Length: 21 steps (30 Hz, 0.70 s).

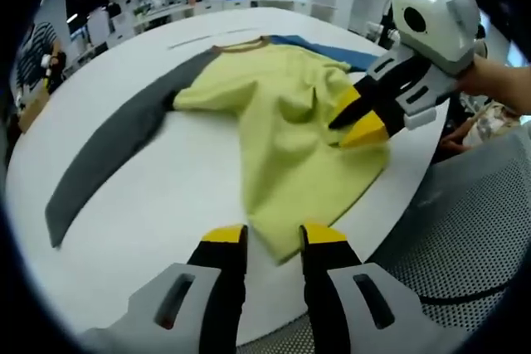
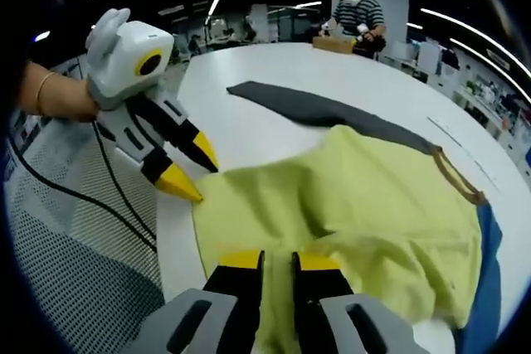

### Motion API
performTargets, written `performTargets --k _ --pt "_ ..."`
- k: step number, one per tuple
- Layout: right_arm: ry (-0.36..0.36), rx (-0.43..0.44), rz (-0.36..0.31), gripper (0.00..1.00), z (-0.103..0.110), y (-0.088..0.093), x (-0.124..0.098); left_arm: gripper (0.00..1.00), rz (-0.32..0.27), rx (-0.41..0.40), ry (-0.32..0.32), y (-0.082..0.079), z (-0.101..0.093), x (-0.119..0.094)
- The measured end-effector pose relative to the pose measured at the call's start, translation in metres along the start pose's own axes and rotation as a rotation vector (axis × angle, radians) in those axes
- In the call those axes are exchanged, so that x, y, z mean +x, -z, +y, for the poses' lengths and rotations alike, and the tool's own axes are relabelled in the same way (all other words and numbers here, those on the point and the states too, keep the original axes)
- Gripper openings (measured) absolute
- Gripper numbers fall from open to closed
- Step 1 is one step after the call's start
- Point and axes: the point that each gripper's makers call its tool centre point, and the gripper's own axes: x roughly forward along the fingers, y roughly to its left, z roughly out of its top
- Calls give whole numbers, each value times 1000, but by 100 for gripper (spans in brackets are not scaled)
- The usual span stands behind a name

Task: Fold the garment on the visible template until the final outline fits inside the template.

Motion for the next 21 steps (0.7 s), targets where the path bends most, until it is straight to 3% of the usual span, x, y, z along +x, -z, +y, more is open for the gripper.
performTargets --k 2,3,15,21 --pt "9 1 20 8 -2 6 2 21 2 3 -8 0 1 0" --pt "24 -5 -6 6 -4 3 1 21 4 3 -9 0 1 0" --pt "61 39 -12 0 -9 4 -2 9 27 -38 -27 1 2 2" --pt "82 49 -59 0 -11 -3 -22 1 29 -84 -16 2 -3 2"
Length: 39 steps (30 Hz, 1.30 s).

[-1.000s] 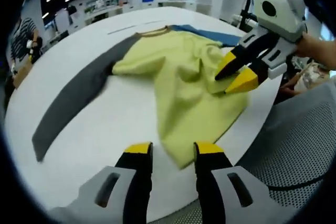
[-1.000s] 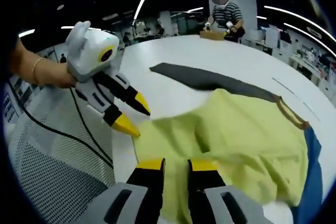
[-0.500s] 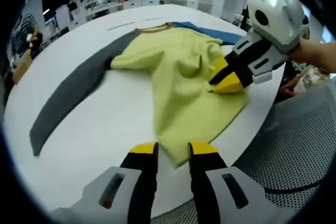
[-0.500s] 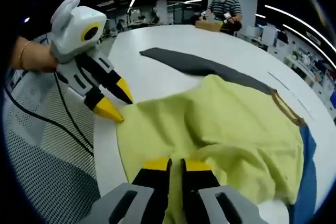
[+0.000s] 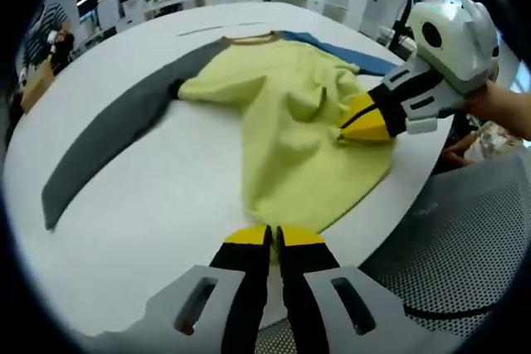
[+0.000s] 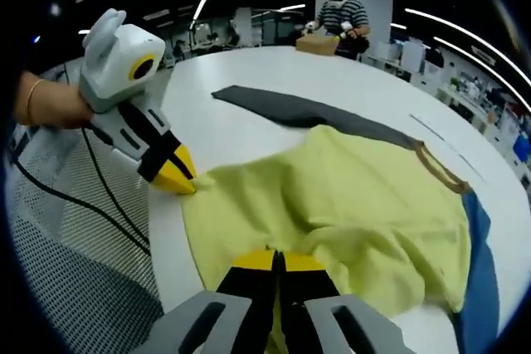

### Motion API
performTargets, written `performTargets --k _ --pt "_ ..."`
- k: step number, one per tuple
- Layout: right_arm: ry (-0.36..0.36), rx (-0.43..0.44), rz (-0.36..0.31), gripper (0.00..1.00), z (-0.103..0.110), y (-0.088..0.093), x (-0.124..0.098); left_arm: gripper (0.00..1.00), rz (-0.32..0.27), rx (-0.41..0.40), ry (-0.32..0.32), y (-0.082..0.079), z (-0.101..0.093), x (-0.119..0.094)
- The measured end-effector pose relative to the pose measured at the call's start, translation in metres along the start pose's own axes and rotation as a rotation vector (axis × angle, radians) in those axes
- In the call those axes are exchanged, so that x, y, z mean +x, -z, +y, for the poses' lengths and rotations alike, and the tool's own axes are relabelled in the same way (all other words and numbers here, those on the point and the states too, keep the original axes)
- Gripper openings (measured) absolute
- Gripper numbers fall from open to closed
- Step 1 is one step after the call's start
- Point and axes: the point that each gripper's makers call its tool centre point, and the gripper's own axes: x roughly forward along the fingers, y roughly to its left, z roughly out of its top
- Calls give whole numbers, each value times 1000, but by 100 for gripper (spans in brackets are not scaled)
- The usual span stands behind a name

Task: Fold the garment on the visible template until the final outline fits inside the template.

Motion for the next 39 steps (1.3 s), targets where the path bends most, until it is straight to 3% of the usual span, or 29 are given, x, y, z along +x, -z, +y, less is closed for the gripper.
performTargets --k 10,14,18,24,31,39 --pt "129 60 -80 0 -28 2 -59 1 -27 -30 4 -5 -7 -16" --pt "187 90 -95 0 -41 8 -84 1 -53 -107 19 -8 -13 -26" --pt "241 139 -100 0 -49 21 -108 1 -61 -120 15 -8 -15 -35" --pt "273 220 -108 0 -52 38 -137 1 -90 -145 -2 -12 -12 -46" --pt "309 276 -104 0 -51 55 -158 1 -83 -153 -13 -11 -11 -55" --pt "326 334 -51 0 -39 87 -171 1 -26 -143 -57 5 -11 -62"
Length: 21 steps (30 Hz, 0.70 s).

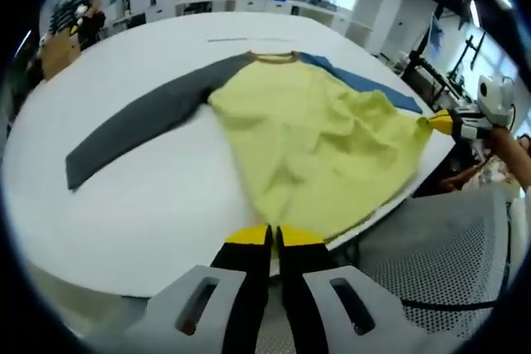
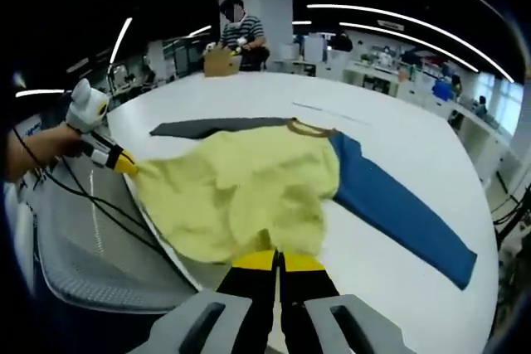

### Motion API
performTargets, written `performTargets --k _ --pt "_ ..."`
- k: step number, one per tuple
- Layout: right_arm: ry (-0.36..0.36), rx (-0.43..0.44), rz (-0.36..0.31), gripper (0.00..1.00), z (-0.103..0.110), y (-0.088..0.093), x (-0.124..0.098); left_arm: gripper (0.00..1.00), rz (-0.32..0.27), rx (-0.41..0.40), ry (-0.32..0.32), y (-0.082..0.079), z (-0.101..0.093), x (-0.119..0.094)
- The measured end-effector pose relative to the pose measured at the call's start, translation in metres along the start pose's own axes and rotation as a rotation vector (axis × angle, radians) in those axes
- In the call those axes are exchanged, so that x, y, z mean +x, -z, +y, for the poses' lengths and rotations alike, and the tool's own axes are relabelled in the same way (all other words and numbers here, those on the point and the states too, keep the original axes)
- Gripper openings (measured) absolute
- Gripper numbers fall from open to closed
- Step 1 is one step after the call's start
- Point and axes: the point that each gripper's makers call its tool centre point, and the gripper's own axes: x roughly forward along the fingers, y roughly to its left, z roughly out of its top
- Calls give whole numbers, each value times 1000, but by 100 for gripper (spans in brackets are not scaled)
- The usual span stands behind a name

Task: Fold the garment on the visible template until the final outline fits inside the template.

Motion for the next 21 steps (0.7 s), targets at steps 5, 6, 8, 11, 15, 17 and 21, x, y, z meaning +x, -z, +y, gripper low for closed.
performTargets --k 5,6,8,11,15,17,21 --pt "-1 8 42 0 7 17 -4 1 21 19 -35 4 5 -4" --pt "-2 9 50 0 9 22 -5 1 21 24 -43 4 6 -5" --pt "-7 22 74 0 14 32 -5 1 27 23 -55 5 8 -6" --pt "-8 38 108 0 20 48 -3 1 47 21 -58 9 9 -5" --pt "8 72 139 0 19 69 2 1 87 43 -68 18 13 1" --pt "15 79 146 0 17 74 4 1 99 43 -72 21 15 1" --pt "20 105 157 0 13 79 5 1 122 32 -62 25 16 2"
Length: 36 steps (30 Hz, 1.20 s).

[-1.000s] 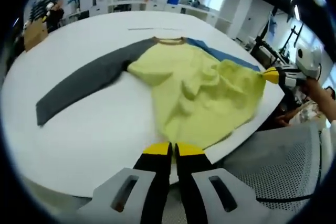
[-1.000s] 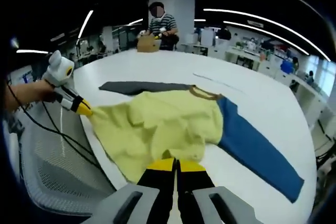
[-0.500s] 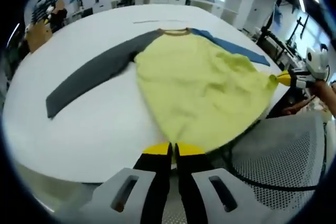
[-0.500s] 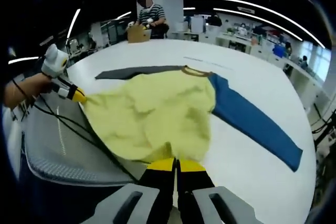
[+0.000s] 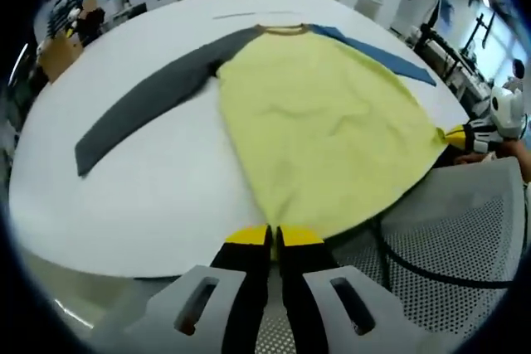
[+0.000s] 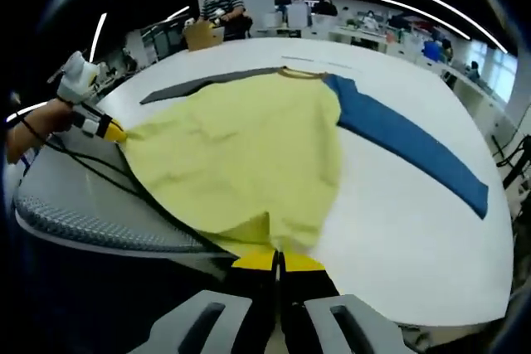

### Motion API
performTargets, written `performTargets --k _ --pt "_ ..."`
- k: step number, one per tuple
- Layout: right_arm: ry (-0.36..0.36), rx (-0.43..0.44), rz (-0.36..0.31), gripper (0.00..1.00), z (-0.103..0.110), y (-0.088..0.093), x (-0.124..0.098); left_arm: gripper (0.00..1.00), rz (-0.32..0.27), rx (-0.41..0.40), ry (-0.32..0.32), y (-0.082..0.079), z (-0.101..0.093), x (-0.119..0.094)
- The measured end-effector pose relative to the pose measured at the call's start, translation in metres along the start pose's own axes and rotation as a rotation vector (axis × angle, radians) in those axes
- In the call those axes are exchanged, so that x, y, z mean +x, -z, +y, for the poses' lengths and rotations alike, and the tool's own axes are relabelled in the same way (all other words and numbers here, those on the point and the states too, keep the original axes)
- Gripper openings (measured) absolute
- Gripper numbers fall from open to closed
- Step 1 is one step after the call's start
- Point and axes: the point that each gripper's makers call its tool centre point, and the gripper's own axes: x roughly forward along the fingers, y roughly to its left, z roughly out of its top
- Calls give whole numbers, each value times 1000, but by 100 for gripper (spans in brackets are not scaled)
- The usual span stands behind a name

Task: Fold the garment on the visible template until the final outline fits inside the template.

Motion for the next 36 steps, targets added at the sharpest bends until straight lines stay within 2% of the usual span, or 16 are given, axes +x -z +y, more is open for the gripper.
performTargets --k 3,6,8,12,16,18,20,22,27,32,36 --pt "-23 17 33 0 4 4 -4 4 12 19 -4 1 1 0" --pt "-3 11 19 0 1 -2 -13 11 -8 29 11 -5 1 -2" --pt "-12 26 12 8 0 -7 -17 21 -49 35 36 -14 -1 -4" --pt "-42 2 -10 32 0 -20 -22 41 -109 47 73 -28 -3 -7" --pt "-60 -26 -39 47 -4 -40 -25 54 -176 64 91 -45 0 -14" --pt "-65 -37 -50 54 -8 -51 -26 60 -232 75 102 -62 1 -20" --pt "-71 -49 -74 59 -12 -63 -27 67 -270 79 99 -76 4 -26" --pt "-80 -55 -94 64 -17 -75 -26 74 -292 117 98 -88 6 -30" --pt "-77 -88 -119 71 -33 -98 -21 81 -308 132 105 -107 13 -31" --pt "-89 -75 -147 82 -49 -120 -11 87 -323 155 137 -129 15 -29" --pt "-88 -103 -139 83 -59 -130 -1 91 -305 189 175 -142 13 -24"
